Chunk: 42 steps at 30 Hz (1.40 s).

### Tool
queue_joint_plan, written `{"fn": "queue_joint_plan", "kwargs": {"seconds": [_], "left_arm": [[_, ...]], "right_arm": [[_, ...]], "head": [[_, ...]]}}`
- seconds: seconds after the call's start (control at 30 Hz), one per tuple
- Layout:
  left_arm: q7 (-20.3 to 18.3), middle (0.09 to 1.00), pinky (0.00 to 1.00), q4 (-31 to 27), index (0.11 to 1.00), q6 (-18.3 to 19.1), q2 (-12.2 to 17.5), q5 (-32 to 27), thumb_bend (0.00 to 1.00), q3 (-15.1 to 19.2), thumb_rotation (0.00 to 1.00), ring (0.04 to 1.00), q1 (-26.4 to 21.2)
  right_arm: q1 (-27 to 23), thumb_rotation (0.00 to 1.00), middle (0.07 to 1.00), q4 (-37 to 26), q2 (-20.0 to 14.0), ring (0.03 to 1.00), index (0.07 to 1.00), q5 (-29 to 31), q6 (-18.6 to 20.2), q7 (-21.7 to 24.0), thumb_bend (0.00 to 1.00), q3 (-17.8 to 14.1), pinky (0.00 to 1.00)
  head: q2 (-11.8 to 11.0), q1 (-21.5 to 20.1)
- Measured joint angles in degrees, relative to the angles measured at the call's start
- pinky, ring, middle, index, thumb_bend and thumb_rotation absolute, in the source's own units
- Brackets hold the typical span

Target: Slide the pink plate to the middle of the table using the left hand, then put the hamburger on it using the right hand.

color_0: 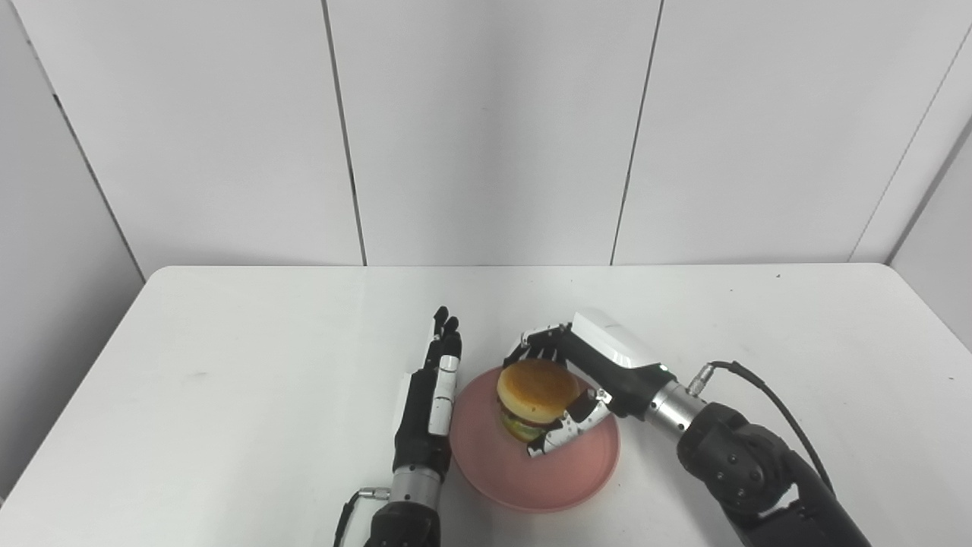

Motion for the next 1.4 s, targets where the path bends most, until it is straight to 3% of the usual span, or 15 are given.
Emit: {"fn": "queue_joint_plan", "kwargs": {"seconds": [0.13, 0.33, 0.47, 0.5, 0.53, 0.6, 0.67, 0.77, 0.87, 1.13, 1.23, 1.4], "left_arm": [[0.0, 1.000, 0.99, 0.0, 1.000, 0.0, 0.0, 0.0, 0.74, -0.1, 1.00, 1.000, 0.0], [0.0, 1.000, 1.00, -0.1, 1.000, 0.0, 0.0, -0.1, 0.72, 0.0, 1.00, 1.000, 0.1], [0.0, 1.000, 1.00, -0.5, 1.000, 0.1, 0.0, -0.2, 0.71, 0.0, 1.00, 1.000, 0.3], [0.0, 1.000, 0.99, -0.5, 1.000, 0.1, 0.0, -0.5, 0.70, 0.1, 1.00, 1.000, 0.4], [0.0, 1.000, 0.99, -0.6, 1.000, 0.1, 0.0, -1.0, 0.70, 0.1, 1.00, 1.000, 0.4], [0.0, 1.000, 0.99, -0.6, 1.000, 0.1, 0.0, -1.3, 0.71, 0.1, 1.00, 1.000, 0.4], [0.0, 1.000, 1.00, -0.5, 1.000, 0.0, 0.0, -1.4, 0.72, 0.0, 1.00, 1.000, 0.4], [-0.5, 1.000, 1.00, -0.6, 1.000, 0.0, 0.0, -2.1, 0.72, 0.1, 1.00, 1.000, 0.4], [-0.7, 1.000, 1.00, -0.8, 1.000, 0.0, 0.1, -2.5, 0.72, 0.2, 1.00, 1.000, 0.4], [-0.7, 1.000, 1.00, -1.2, 1.000, 0.4, 0.1, -2.5, 0.71, -0.1, 1.00, 1.000, 0.6], [-0.8, 1.000, 1.00, -1.7, 1.000, 2.2, 0.2, -2.5, 0.71, -0.2, 1.00, 1.000, 0.9], [-0.9, 1.000, 1.00, -2.8, 1.000, 2.6, 0.4, -2.5, 0.71, -0.3, 1.00, 1.000, 1.5]], "right_arm": [[0.0, 0.00, 0.436, 3.6, 0.0, 0.409, 0.531, -2.3, -0.5, 0.1, 0.52, 1.5, 0.38], [-0.3, 0.00, 0.439, 4.3, 0.0, 0.424, 0.542, -4.8, -1.2, -0.2, 0.52, 2.4, 0.36], [-0.4, 0.00, 0.471, 5.5, 0.0, 0.523, 0.517, -6.0, -3.7, -1.9, 0.53, 2.5, 0.43], [-0.4, 0.11, 0.638, 5.8, 0.0, 0.612, 0.502, -6.5, -4.3, -2.8, 0.52, 2.6, 0.50], [-0.4, 0.12, 0.649, 5.9, 0.0, 0.619, 0.501, -7.3, -4.8, -3.9, 0.52, 2.7, 0.51], [-0.3, 0.25, 0.735, 5.8, 0.0, 0.704, 0.691, -8.8, -5.8, -5.3, 0.65, 2.8, 0.61], [0.0, 0.37, 0.833, 5.4, 0.0, 0.814, 0.805, -10.0, -6.0, -5.8, 0.69, 2.8, 0.74], [1.3, 0.50, 0.923, 3.8, 0.0, 0.935, 0.865, -10.6, -5.8, -5.5, 0.69, 2.7, 0.90], [2.2, 0.56, 0.938, 1.8, 0.0, 0.971, 0.871, -10.6, -5.5, -4.2, 0.68, 2.6, 0.98], [3.8, 0.52, 0.998, -4.1, 0.8, 1.000, 0.994, -7.7, -2.5, -2.4, 0.68, -1.5, 0.97], [4.8, 0.54, 1.000, -4.1, 1.7, 1.000, 1.000, -5.9, -2.8, -4.3, 0.68, -3.0, 0.97], [7.3, 0.65, 1.000, -0.3, 4.2, 1.000, 1.000, -0.8, -6.6, -10.1, 0.72, -6.7, 0.94]], "head": [[0.1, -0.2], [0.0, -0.5], [0.1, -0.6], [0.1, -0.7], [0.1, -0.7], [0.2, -1.0], [0.2, -1.1], [0.1, -1.1], [0.0, -1.1], [-0.1, -1.2], [-0.1, -1.3], [-0.2, -1.7]]}}
